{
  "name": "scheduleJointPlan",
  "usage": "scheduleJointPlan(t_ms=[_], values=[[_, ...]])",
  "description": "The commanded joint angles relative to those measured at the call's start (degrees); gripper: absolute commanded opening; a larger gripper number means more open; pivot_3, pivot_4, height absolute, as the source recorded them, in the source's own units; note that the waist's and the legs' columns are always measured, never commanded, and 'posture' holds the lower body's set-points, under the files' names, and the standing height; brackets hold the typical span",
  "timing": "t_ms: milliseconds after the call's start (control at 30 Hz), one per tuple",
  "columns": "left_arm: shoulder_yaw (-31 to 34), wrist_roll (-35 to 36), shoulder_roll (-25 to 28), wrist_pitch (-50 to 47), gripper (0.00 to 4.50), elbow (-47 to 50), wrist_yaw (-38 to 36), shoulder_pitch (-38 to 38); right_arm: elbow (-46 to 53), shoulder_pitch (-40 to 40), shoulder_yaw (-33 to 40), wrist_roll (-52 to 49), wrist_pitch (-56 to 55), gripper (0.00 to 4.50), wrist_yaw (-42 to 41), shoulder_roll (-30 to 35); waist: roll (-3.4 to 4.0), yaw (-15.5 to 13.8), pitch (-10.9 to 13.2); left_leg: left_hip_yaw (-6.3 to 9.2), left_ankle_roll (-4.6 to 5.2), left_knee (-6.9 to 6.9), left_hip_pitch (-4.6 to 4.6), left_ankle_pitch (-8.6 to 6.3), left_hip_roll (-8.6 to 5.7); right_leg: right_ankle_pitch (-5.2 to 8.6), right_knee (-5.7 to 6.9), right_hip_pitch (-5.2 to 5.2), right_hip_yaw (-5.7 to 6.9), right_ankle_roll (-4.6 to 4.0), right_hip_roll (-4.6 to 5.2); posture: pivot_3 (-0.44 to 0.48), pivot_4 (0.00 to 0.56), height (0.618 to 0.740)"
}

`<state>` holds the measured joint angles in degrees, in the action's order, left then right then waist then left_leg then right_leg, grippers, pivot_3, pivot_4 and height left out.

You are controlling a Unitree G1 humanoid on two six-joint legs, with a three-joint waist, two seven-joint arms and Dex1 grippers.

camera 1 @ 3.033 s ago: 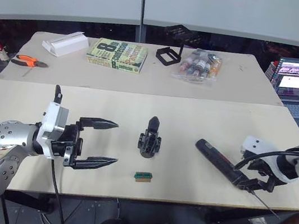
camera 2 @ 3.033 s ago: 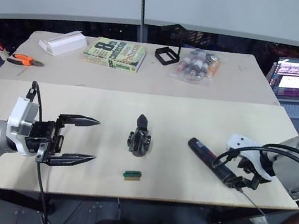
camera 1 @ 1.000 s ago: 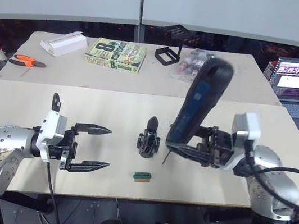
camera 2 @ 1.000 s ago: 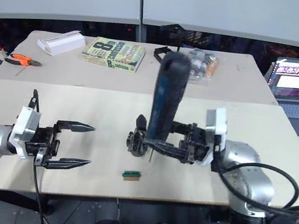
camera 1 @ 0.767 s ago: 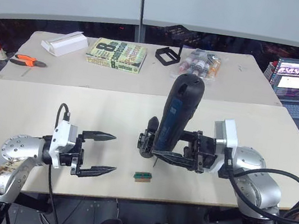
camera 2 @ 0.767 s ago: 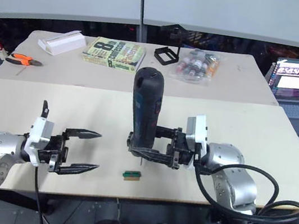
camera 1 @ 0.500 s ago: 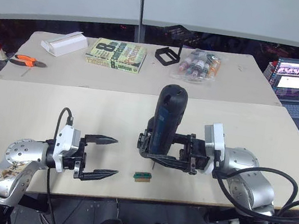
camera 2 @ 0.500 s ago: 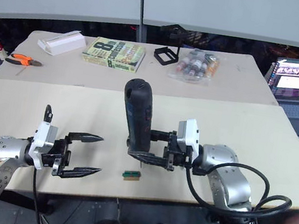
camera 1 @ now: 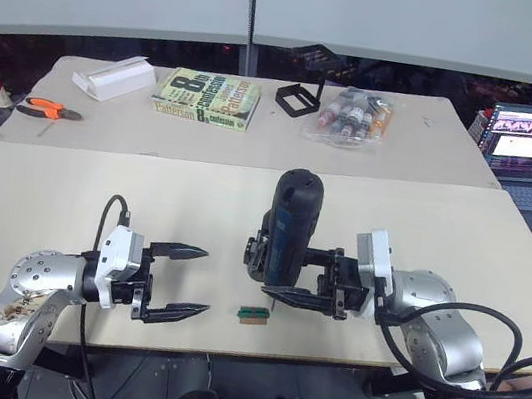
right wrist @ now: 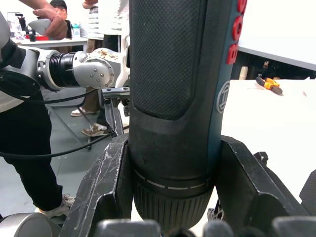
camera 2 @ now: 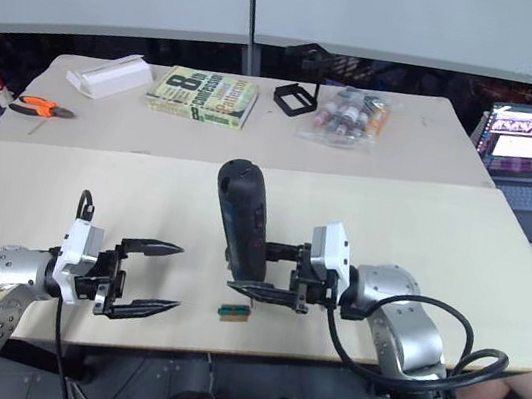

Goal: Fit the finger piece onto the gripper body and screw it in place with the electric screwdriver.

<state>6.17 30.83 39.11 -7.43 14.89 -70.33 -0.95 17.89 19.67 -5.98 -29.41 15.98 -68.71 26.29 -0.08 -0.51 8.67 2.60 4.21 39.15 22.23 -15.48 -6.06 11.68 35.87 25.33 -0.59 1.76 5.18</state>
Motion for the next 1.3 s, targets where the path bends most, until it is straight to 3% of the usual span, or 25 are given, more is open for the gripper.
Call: scheduleJointPlan(t_ms=[33,1300], values=[[0.4,0.1,-0.1,1.5,4.5,1.3,0.3,0.8,1.2,0.7,0.5,-1.5,-2.7,1.93,-0.4,-0.3,0.0,0.0,0.0,0.0,0.0,0.0,0.0,0.0,0.0,0.0,0.0,0.0,0.0,0.0,0.0,0.0,0.15,0.74],[0.3,-0.1,-0.4,4.0,4.5,0.3,-0.2,3.0,0.8,1.5,-0.6,-1.7,-2.3,1.93,-0.1,-0.1,0.0,-0.1,0.0,0.01,0.0,0.0,-0.01,0.0,0.0,0.0,0.0,-0.02,0.01,0.0,0.0,0.0,0.15,0.74]])
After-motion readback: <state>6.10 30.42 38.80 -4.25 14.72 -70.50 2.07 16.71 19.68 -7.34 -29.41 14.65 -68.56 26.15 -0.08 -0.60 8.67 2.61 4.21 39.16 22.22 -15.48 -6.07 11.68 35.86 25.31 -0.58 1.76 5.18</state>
